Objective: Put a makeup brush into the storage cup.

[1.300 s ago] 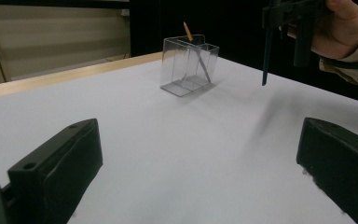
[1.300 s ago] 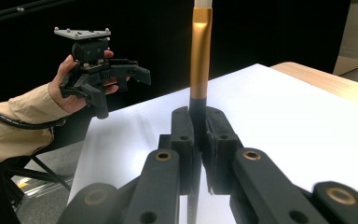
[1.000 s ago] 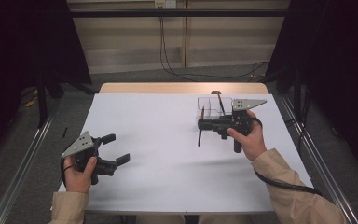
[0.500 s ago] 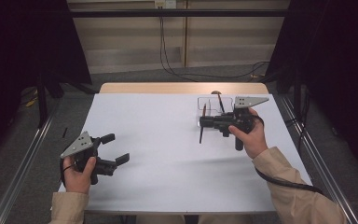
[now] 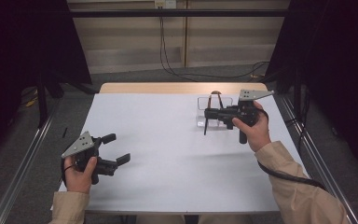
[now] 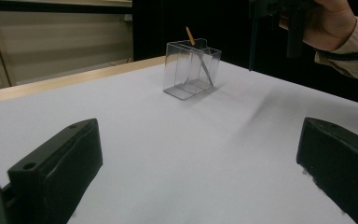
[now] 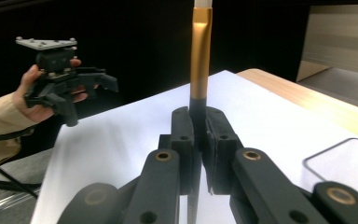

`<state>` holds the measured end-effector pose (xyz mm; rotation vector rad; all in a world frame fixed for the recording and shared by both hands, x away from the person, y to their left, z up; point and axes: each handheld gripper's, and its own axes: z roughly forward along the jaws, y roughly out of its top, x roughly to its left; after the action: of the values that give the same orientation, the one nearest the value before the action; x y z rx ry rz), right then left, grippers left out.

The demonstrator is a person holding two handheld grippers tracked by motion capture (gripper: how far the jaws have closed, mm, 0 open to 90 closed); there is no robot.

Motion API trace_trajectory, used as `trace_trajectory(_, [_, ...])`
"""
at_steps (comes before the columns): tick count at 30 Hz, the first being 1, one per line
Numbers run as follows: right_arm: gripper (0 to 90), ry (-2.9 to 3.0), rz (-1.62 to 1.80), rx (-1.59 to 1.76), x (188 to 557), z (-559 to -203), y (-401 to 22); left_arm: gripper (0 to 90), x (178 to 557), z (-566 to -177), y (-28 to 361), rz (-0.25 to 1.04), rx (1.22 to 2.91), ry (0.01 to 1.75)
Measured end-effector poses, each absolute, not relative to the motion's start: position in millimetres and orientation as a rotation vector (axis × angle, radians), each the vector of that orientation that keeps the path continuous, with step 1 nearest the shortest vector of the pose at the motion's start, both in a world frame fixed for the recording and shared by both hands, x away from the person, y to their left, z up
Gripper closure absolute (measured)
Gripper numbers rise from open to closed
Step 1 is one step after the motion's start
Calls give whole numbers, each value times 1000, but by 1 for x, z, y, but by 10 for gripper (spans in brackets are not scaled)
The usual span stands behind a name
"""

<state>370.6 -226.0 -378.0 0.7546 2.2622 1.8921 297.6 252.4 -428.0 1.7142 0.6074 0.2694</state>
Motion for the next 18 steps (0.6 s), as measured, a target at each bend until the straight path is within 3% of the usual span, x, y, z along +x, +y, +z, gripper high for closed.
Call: trace_trajectory(18, [840,2187,1794,850,390,-371,-245,0,298,-429,254,273,1710,611])
